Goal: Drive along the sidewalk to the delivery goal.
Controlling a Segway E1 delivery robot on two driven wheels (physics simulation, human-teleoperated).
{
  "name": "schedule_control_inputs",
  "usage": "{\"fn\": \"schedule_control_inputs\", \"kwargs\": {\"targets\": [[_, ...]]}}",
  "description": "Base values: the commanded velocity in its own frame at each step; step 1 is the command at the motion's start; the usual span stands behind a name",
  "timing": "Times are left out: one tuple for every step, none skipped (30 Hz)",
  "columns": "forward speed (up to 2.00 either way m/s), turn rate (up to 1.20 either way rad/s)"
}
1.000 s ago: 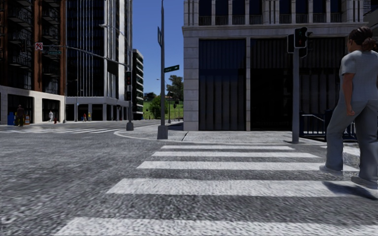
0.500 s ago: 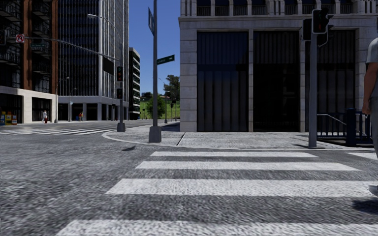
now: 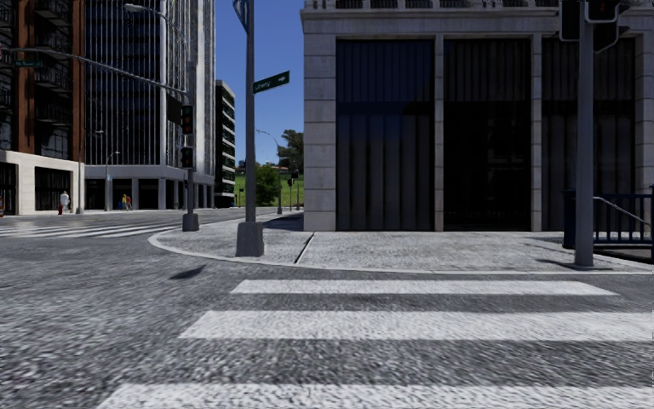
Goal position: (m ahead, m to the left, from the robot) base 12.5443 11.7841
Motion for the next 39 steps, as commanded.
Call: {"fn": "schedule_control_inputs", "kwargs": {"targets": [[2.0, 0.0], [2.0, 0.0], [2.0, 0.0], [2.0, 0.0], [2.0, 0.0], [2.0, 0.0], [2.0, 0.0], [2.0, 0.0], [2.0, 0.0], [2.0, 0.0], [2.0, 0.0], [2.0, 0.0], [2.0, 0.0], [2.0, 0.0], [2.0, 0.0], [2.0, 0.0], [2.0, 0.0], [2.0, 0.0], [2.0, 0.0], [2.0, 0.0], [2.0, 0.0], [2.0, 0.0], [2.0, 0.0], [2.0, 0.0], [2.0, 0.0], [2.0, 0.0], [2.0, 0.0], [2.0, 0.0], [2.0, 0.0], [2.0, 0.0], [2.0, 0.0], [2.0, 0.0], [2.0, 0.0], [2.0, 0.0], [2.0, 0.0], [2.0, 0.0], [2.0, 0.0], [2.0, 0.0], [2.0, 0.0]]}}
